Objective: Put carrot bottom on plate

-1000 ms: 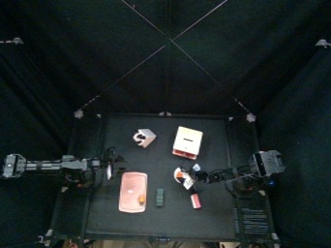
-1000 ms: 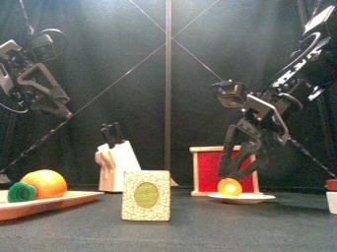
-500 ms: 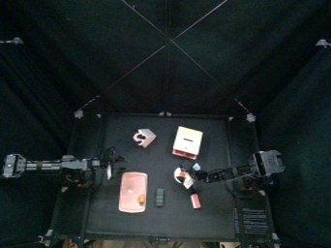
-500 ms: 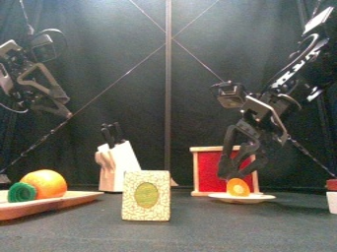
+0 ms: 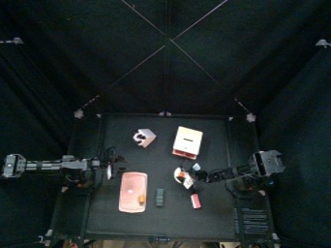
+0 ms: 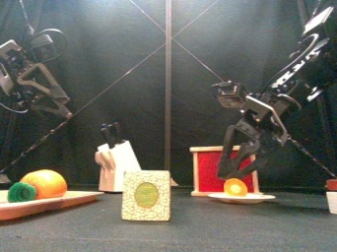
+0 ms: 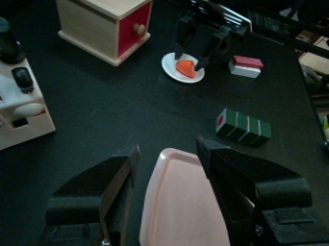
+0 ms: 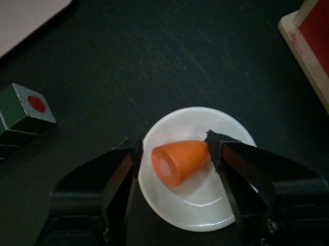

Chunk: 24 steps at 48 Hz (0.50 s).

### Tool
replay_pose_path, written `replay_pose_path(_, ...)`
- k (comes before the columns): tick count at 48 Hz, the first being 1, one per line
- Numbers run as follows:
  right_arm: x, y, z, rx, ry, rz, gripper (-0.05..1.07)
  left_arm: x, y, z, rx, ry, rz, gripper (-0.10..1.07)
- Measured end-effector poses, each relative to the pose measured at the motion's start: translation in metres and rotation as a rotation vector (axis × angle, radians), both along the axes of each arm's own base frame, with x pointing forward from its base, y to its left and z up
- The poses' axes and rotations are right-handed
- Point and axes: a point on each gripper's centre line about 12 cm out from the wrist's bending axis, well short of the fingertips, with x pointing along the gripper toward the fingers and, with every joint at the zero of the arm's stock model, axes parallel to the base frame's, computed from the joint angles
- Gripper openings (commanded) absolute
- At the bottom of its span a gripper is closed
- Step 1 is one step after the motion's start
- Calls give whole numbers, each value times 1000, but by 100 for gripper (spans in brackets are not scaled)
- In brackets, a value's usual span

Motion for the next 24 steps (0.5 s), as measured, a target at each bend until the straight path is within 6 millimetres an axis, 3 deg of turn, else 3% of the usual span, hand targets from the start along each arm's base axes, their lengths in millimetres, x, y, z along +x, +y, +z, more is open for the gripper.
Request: replay_pose_path(24,1,0,1,-4,-2,3,89,-1,1,-1,0,2,8,87)
